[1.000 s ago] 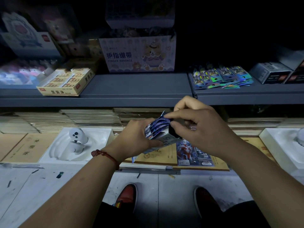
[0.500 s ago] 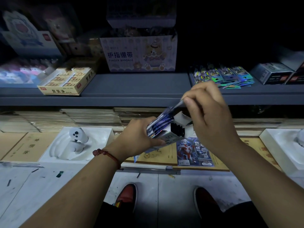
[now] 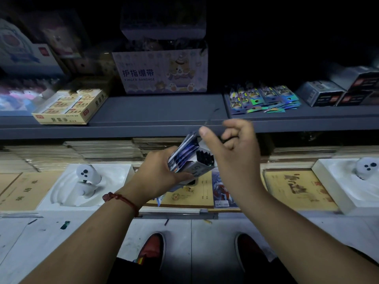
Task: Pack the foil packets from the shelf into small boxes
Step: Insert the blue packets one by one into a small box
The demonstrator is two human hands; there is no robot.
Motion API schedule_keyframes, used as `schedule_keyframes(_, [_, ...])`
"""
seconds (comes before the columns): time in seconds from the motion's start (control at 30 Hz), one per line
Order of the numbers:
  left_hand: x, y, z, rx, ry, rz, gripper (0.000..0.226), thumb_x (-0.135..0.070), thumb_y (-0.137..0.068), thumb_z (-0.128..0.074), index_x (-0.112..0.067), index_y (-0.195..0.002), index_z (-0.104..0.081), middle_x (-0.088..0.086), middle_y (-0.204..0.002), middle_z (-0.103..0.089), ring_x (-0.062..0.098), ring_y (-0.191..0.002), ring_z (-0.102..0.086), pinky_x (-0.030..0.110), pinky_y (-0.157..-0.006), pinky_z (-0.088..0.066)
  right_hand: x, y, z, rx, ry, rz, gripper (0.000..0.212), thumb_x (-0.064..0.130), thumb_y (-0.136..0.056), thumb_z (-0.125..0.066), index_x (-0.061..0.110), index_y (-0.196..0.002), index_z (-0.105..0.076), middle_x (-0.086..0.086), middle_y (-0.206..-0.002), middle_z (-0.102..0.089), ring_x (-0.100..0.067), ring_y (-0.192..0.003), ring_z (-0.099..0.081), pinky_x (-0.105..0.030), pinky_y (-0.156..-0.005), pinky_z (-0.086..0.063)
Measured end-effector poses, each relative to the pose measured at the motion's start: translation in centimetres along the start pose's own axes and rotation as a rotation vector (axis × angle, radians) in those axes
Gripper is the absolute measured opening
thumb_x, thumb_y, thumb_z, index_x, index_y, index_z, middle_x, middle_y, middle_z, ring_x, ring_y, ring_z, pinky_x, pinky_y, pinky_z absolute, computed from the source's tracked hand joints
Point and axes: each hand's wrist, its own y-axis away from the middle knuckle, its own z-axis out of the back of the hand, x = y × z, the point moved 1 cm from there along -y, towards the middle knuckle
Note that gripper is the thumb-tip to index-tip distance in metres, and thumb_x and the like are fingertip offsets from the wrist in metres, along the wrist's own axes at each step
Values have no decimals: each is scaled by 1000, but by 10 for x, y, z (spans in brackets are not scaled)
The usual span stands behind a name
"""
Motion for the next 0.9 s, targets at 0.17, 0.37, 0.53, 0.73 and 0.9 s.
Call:
schedule_keyframes(0.17, [-2, 1, -2, -17, -35, -46, 40, -32, -76, -87, -45, -82, -49, -17, -71, -62, -9, -70, -60, 7, -60, -41, -3, 5, -7, 110, 100, 55, 31, 52, -81, -76, 23, -77, -70, 3, -82, -54, -7, -68, -49, -27, -66, -46])
schedule_keyframes(0.37, [2, -2, -6, 3, -76, -36, 47, -41, -78, -84, -26, -117, -62, -13, -96, -70, -2, -82, -65, 5, -62, -44, -8, -5, -1, 43, 109, 38, 32, 13, -88, -72, 2, -66, -52, -2, -66, -45, -10, -57, -38, -28, -60, -36])
schedule_keyframes(0.53, [3, -2, -4, 4, -31, 8, 49, -39, -78, -85, -27, -119, -60, -13, -102, -70, 3, -85, -67, 9, -65, -50, 4, -13, 16, -58, -98, 19, 28, 11, -99, -61, -6, -80, -51, -23, -64, -53, -19, -48, -44, -25, -47, -33])
schedule_keyframes(0.73, [13, -2, 1, -46, 191, 142, 35, -27, -73, -90, -30, -100, -68, -31, -83, -72, -8, -78, -69, 6, -57, -48, 6, -26, 38, -197, -198, 50, 24, 13, -102, -58, -4, -85, -52, -9, -73, -70, -20, -45, -55, -30, -48, -40])
schedule_keyframes(0.9, [13, -2, 2, -56, 256, 166, 33, -28, -73, -90, -25, -100, -71, -23, -86, -76, 0, -79, -73, 12, -61, -53, 7, -26, 40, -188, -148, 97, 27, 13, -102, -59, -4, -83, -50, -5, -68, -69, -18, -43, -54, -29, -46, -41])
